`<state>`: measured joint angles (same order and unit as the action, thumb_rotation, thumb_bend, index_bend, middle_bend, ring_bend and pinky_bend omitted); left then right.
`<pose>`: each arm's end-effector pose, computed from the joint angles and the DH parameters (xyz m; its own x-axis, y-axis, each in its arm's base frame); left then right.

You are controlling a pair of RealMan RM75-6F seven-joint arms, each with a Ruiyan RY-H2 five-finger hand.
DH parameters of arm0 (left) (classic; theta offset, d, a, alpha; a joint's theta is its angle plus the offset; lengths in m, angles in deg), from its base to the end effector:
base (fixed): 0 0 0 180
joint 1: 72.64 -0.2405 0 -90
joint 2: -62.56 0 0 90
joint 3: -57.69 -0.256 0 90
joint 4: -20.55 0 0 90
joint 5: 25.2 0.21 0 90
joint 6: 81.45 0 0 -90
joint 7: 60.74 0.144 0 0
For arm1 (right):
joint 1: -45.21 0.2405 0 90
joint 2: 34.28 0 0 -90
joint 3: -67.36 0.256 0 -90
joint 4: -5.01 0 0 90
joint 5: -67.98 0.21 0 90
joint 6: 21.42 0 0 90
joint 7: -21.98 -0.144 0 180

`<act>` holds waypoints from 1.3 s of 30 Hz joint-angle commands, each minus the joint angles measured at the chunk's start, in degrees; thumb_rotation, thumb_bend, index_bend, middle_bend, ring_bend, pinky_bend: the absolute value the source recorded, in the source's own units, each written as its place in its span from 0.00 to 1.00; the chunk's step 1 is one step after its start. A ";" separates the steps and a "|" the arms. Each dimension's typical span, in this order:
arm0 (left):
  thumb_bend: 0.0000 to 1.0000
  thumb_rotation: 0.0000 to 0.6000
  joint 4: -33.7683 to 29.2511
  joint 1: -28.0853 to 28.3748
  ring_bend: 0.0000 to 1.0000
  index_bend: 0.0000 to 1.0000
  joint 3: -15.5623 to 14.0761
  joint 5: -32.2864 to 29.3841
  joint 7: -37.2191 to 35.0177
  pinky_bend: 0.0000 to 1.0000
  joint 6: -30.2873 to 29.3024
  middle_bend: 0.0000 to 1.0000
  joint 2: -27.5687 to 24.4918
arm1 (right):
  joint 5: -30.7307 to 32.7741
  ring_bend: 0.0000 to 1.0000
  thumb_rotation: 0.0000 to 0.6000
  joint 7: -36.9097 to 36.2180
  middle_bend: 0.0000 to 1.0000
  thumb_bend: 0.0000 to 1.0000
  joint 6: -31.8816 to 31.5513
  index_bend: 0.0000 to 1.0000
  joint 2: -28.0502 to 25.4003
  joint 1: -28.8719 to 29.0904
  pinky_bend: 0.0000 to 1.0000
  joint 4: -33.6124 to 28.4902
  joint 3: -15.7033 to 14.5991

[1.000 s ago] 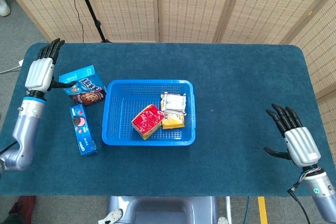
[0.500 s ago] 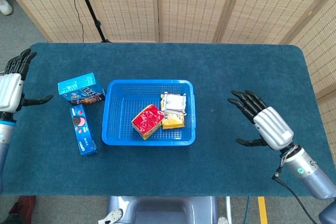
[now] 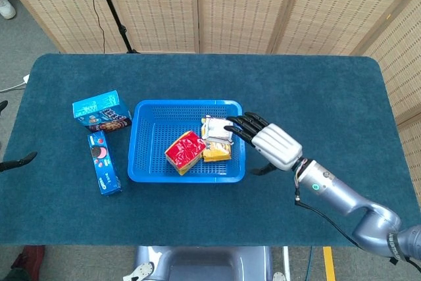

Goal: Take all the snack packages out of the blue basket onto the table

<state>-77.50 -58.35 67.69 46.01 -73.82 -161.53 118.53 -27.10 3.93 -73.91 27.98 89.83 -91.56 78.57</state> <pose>-0.2876 0.2525 0.2150 0.1559 -0.1159 0.9809 0.9875 0.0425 -0.1520 -0.1033 -0.3392 0.1030 0.3753 -0.2655 0.8880 -0.7304 -0.6746 0.1070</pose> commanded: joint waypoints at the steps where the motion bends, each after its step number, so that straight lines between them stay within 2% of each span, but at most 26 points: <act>1: 0.02 1.00 0.58 -0.36 0.00 0.00 -0.13 0.57 -0.50 0.00 0.09 0.00 0.09 | 2.37 0.00 1.00 -0.61 0.00 0.00 4.00 0.00 2.04 3.27 0.00 -0.61 0.85; 4: 0.02 1.00 0.88 -0.60 0.00 0.00 0.25 0.58 -0.50 0.00 -0.37 0.00 0.34 | 2.95 0.00 1.00 -0.99 0.00 0.00 5.33 0.00 3.23 4.80 0.00 -0.67 0.98; 8: 0.02 1.00 0.90 -0.72 0.00 0.00 0.29 0.92 -0.30 0.00 0.02 0.00 0.54 | 4.65 0.00 1.00 -2.12 0.00 0.00 7.82 0.00 7.74 8.08 0.00 1.46 1.55; 13: 0.02 1.00 1.06 -0.74 0.00 0.00 0.54 0.96 -0.29 0.00 0.39 0.00 0.79 | 5.32 0.00 1.00 -1.28 0.00 0.00 7.72 0.00 11.86 10.25 0.00 4.54 2.17; 19: 0.02 1.00 1.30 -0.70 0.00 0.00 0.87 0.47 0.31 0.00 1.07 0.00 1.21 | 7.84 0.00 1.00 1.30 0.00 0.00 9.84 0.00 17.07 13.95 0.00 8.69 3.32; 28: 0.02 1.00 2.57 -1.03 0.00 0.00 1.41 1.68 -2.43 0.00 0.96 0.00 1.48 | 12.63 0.00 1.00 7.37 0.00 0.00 13.50 0.00 23.67 17.89 0.00 14.31 3.28; 30: 0.02 1.00 2.85 -1.04 0.00 0.00 1.46 1.59 -2.66 0.00 1.22 0.00 1.47 | 13.23 0.00 1.00 8.40 0.00 0.00 13.60 0.03 24.78 18.30 0.00 15.80 3.21; 31: 0.02 1.00 2.96 -1.04 0.00 0.00 1.49 1.57 -2.81 0.00 1.36 0.00 1.47 | 13.53 0.01 1.00 9.03 0.03 0.00 13.29 0.09 25.47 18.41 0.02 16.67 3.24; 33: 0.02 1.00 3.09 -1.05 0.00 0.00 1.55 1.57 -3.16 0.00 1.55 0.00 1.45 | 13.81 0.08 1.00 10.33 0.14 0.00 12.03 0.22 26.72 18.42 0.11 18.20 3.40; 35: 0.02 1.00 3.22 -1.08 0.00 0.00 1.59 1.53 -3.17 0.00 1.70 0.00 1.43 | 13.98 0.22 1.00 12.05 0.31 0.00 10.49 0.35 28.03 18.33 0.29 19.80 3.45; 36: 0.02 1.00 3.23 -1.09 0.00 0.00 1.61 1.52 -3.15 0.00 1.74 0.00 1.43 | 14.03 0.27 1.00 12.44 0.36 0.01 10.06 0.38 28.38 18.28 0.35 20.20 3.45; 38: 0.02 1.00 3.26 -1.07 0.00 0.00 1.63 1.48 -3.12 0.00 1.94 0.00 1.44 | 14.13 0.38 1.00 13.13 0.47 0.10 9.32 0.48 29.05 18.22 0.51 21.05 3.39; 39: 0.02 1.00 3.25 -1.03 0.00 0.00 1.64 1.40 -3.07 0.00 2.13 0.00 1.44 | 14.16 0.40 1.00 13.42 0.50 0.14 9.22 0.51 29.21 18.25 0.54 21.46 3.26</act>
<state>-74.25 -59.40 69.32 47.45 -76.92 -159.46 119.97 -13.06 17.06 -64.49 56.93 108.08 -70.39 81.90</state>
